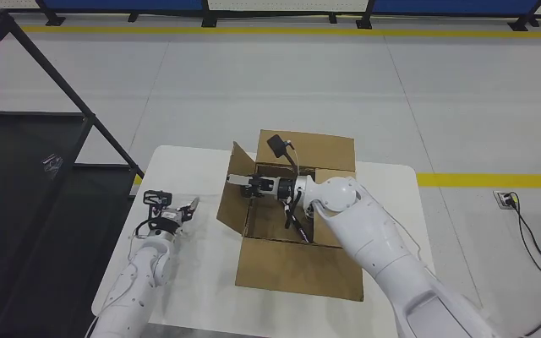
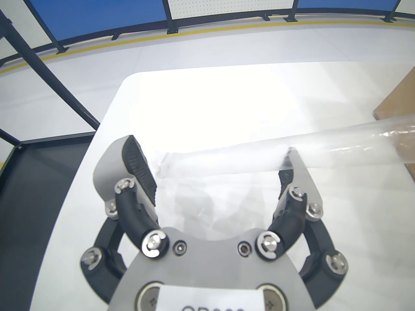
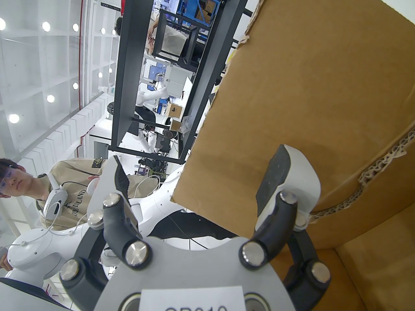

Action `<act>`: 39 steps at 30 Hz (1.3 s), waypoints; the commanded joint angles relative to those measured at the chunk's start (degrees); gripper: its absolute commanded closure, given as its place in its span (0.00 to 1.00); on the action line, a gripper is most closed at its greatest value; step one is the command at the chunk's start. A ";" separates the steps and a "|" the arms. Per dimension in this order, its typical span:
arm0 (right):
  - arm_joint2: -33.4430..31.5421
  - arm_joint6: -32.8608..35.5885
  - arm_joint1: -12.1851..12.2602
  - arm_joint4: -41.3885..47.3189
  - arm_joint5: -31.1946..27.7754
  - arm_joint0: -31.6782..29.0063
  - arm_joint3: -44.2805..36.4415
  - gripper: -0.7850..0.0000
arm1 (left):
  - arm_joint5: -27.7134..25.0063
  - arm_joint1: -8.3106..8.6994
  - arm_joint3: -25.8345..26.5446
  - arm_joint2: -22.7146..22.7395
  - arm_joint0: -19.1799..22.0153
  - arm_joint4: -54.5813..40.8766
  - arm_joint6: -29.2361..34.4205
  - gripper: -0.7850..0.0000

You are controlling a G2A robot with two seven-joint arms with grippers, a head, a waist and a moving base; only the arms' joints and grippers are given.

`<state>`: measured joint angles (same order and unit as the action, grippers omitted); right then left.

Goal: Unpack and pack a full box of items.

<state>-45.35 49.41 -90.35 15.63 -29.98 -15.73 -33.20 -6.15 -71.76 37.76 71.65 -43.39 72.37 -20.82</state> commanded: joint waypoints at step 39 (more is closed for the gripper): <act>4.37 -2.43 -6.63 -4.79 2.37 2.56 4.85 0.00 | -3.16 3.33 10.57 7.04 -11.89 2.79 0.24 0.00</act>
<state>-41.13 47.29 -96.76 11.07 -27.77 -13.25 -28.58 -9.21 -68.56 47.14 78.01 -54.50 75.90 -19.81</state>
